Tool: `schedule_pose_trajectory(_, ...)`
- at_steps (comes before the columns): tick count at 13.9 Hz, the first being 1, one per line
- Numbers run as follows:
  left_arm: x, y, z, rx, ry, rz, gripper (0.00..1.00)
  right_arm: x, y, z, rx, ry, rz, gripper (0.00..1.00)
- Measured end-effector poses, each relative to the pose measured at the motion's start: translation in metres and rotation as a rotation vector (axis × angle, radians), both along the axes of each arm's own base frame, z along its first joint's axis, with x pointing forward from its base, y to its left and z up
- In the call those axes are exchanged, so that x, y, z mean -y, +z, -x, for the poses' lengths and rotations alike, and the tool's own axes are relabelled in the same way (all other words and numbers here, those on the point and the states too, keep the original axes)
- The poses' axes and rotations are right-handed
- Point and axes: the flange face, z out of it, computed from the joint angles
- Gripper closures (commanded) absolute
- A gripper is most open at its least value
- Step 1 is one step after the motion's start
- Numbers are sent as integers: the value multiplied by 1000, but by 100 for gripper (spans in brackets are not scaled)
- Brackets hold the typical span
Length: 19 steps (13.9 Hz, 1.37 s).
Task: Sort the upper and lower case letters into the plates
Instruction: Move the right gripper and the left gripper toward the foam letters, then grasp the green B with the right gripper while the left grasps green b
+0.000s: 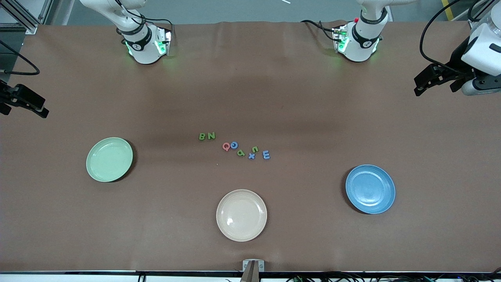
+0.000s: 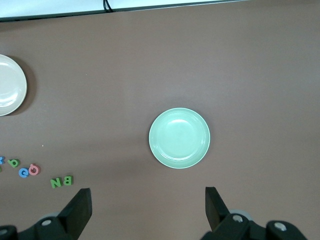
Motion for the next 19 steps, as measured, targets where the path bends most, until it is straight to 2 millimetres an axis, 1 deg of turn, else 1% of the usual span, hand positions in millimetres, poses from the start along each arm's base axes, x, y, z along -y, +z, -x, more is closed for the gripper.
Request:
schedule_pose_trajectory(4,3,-2,-1,-5,-11,0,0,0,0,0,-1,-1,0,0)
schedule_pose_trajectory(6,7,-6,-4,-15,-20,0,0,1,-1,-1,-2,-1,0,0)
schedule_pose_trajectory(7,13,-12,-6,-26,-30,0,0,0,-3,-2,-5,0,0,0)
schedule_pose_trajectory(8,22,-20,-8,-41,-35,0,0,-2,-6,-4,-11,3,-1,0)
schedule_pose_trajectory(9,36,-29,-11,-57,-14,-1,0,-6,-11,-7,-20,10,-1,0)
schedule_pose_trajectory(10,56,-40,-14,-70,24,-1,0,-11,-18,-11,-31,19,-1,0)
schedule_pose_trajectory(12,107,-68,-22,-68,97,10,0,-22,-27,-16,-42,37,-1,0)
schedule_pose_trajectory(14,156,-104,-33,-53,160,32,0,-39,-37,-19,-69,65,-1,0)
schedule_pose_trajectory(16,206,-150,-39,-25,204,-8,0,-64,-60,-24,-118,95,1,0)
schedule_pose_trajectory(18,271,-200,-31,-8,265,-65,0,-98,-91,-23,-175,64,6,0)
schedule_pose_trajectory(19,303,-221,-27,-9,310,-69,0,-119,-107,-20,-196,23,11,0)
